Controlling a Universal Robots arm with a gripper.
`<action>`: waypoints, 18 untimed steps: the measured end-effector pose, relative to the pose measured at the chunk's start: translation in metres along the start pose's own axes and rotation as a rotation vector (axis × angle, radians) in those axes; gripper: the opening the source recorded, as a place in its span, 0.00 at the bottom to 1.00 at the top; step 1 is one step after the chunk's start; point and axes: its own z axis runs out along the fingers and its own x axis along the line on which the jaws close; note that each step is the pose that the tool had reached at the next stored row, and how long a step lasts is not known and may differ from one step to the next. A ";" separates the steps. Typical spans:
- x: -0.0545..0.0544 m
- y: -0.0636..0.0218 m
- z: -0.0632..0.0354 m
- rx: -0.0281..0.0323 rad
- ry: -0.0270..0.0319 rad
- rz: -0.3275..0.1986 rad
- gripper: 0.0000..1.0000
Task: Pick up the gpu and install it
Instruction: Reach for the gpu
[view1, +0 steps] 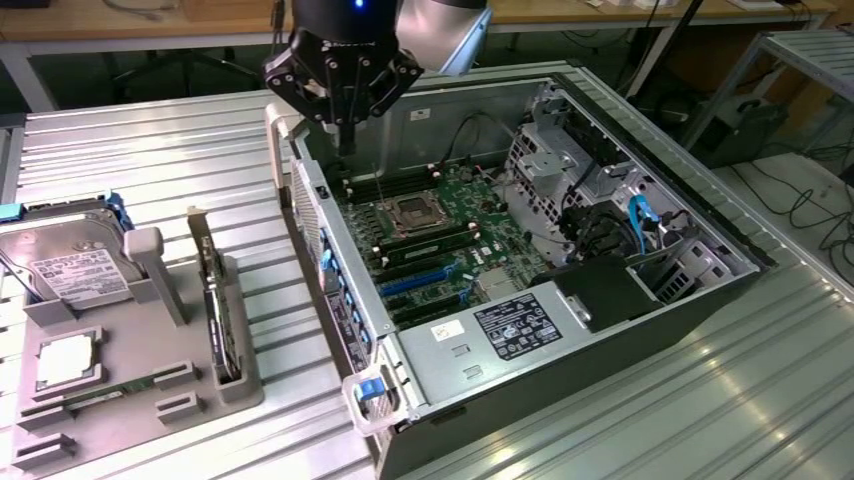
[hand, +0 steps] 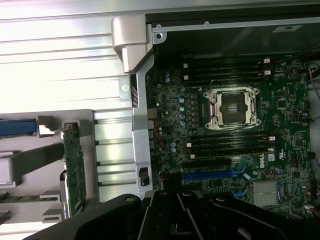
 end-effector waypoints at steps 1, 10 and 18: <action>0.000 0.0000 0.0000 0.0000 0.0000 0.000 0.11; 0.002 -0.0006 -0.0001 0.0000 0.0000 0.000 0.11; 0.004 -0.0014 -0.0002 0.0000 0.0000 0.000 0.11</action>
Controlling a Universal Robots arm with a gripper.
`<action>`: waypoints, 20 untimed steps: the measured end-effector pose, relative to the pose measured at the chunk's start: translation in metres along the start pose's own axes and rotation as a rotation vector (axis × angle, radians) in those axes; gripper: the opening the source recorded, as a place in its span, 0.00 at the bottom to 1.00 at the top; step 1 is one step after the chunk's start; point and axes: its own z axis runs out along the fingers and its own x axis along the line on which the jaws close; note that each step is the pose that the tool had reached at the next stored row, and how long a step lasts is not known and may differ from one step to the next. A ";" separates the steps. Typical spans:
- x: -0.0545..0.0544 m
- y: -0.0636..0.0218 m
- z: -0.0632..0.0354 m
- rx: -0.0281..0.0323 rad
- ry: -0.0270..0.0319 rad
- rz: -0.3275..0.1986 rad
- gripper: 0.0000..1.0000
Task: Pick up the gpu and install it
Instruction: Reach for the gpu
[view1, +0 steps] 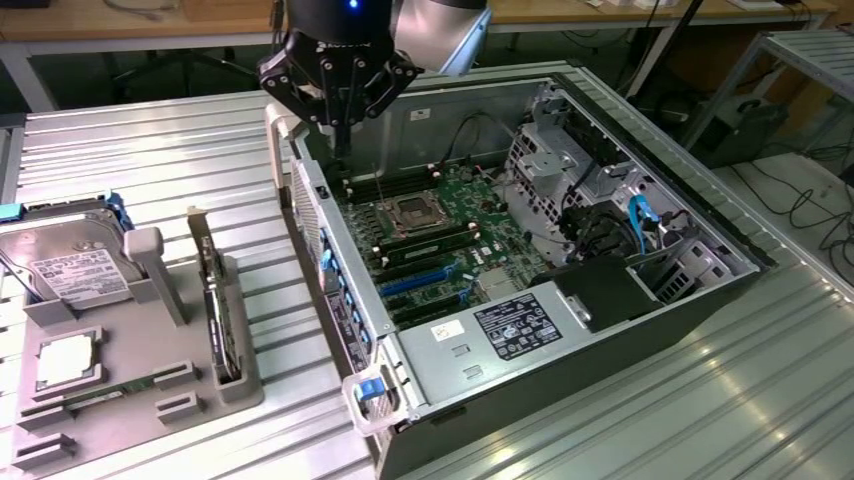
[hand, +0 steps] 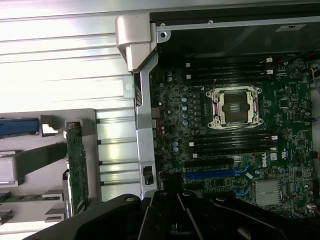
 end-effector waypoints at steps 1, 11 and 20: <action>0.000 -0.0001 0.0000 0.0000 0.0000 0.000 0.11; 0.001 -0.0022 -0.0001 -0.0001 0.0000 0.000 0.11; 0.003 -0.0047 -0.0002 -0.0001 0.0000 0.000 0.11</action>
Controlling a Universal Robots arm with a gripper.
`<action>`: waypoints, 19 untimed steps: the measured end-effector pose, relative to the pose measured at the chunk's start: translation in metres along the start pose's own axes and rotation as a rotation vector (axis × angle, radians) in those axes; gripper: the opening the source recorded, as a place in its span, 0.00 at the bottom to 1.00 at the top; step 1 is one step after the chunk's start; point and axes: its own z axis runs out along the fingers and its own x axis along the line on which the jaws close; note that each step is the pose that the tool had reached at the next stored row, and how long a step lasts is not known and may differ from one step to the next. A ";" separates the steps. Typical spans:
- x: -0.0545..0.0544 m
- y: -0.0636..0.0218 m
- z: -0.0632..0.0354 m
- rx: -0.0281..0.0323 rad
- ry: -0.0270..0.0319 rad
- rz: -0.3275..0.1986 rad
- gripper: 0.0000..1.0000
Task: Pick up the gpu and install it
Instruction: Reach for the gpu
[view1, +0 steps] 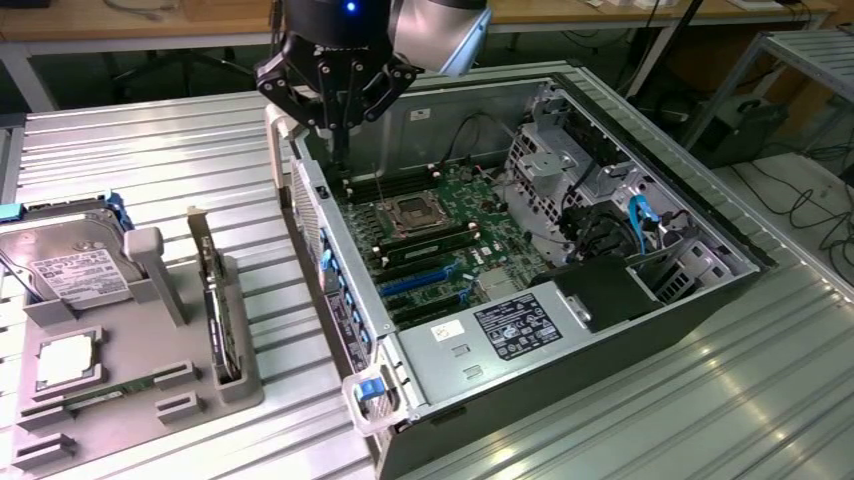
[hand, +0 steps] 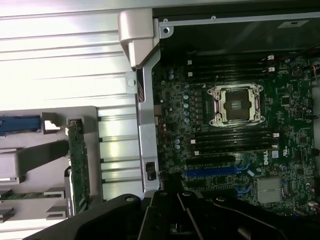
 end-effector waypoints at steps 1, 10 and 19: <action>0.000 -0.0003 -0.0001 0.0001 0.0001 0.000 0.11; 0.001 -0.0025 -0.0002 0.0000 0.0000 0.000 0.11; 0.002 -0.0045 -0.0002 0.0000 0.0000 0.000 0.11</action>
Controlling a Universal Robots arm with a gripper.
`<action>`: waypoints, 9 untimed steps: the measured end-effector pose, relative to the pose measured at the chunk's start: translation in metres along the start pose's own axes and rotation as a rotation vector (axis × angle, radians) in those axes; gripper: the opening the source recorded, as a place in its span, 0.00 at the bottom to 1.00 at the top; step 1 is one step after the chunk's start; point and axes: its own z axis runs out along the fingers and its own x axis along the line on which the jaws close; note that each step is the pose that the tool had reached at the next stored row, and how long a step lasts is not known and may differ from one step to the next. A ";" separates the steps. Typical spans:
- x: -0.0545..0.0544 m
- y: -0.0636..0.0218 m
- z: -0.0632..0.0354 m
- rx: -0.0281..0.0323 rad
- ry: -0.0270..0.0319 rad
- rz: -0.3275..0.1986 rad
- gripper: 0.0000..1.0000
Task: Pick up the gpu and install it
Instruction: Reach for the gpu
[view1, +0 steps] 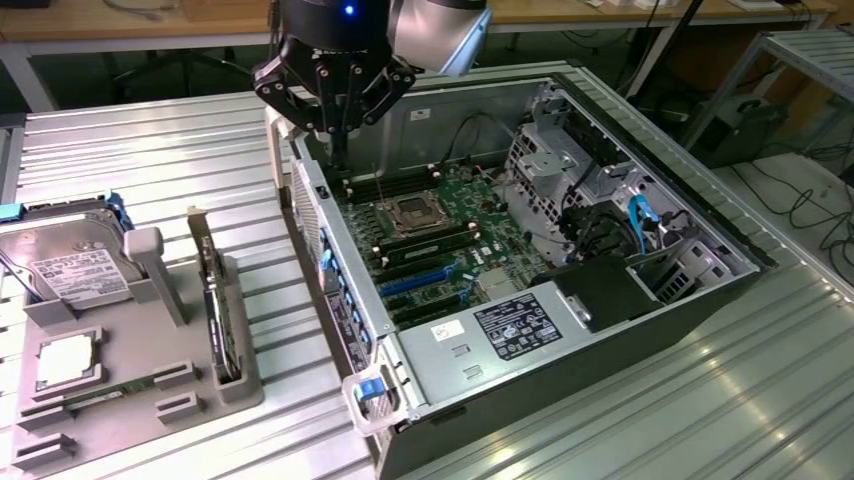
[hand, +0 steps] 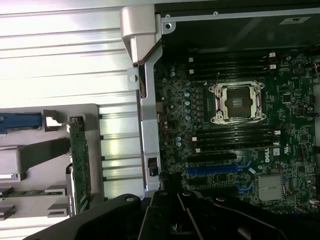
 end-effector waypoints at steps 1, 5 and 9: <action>0.000 -0.0002 -0.0001 0.0001 0.0000 0.000 0.11; 0.001 -0.0012 -0.0001 0.0001 0.0000 0.000 0.11; 0.002 -0.0025 -0.0002 0.0001 0.0000 0.000 0.11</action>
